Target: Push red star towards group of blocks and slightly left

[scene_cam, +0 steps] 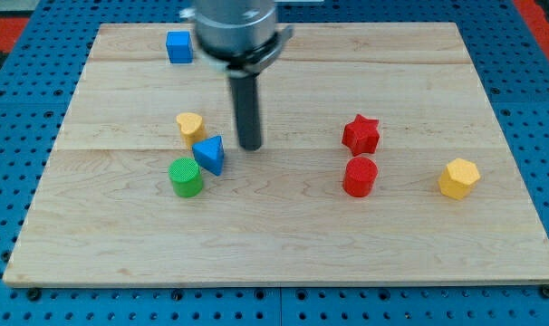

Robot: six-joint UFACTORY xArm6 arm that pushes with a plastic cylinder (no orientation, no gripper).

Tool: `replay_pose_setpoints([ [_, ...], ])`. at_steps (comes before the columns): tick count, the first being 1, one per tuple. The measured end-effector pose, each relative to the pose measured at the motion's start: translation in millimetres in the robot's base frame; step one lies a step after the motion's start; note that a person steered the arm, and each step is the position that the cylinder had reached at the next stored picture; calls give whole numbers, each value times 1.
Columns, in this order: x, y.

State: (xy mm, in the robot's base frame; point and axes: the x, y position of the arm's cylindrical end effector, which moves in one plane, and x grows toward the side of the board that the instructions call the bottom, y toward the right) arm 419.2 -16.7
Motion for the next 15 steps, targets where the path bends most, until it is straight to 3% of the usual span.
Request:
replay_pose_setpoints([
  [1,3,-39],
  [2,18,-42],
  [3,-38,-54],
  [4,-51,-109],
  [5,-26,-133],
  [6,-21,-80],
  [7,-58,-61],
  [8,-77,52],
  [9,-43,136],
  [10,-20,145],
  [11,-14,45],
  [12,-15,54],
  [13,-44,69],
  [14,-10,165],
  [15,35,188],
])
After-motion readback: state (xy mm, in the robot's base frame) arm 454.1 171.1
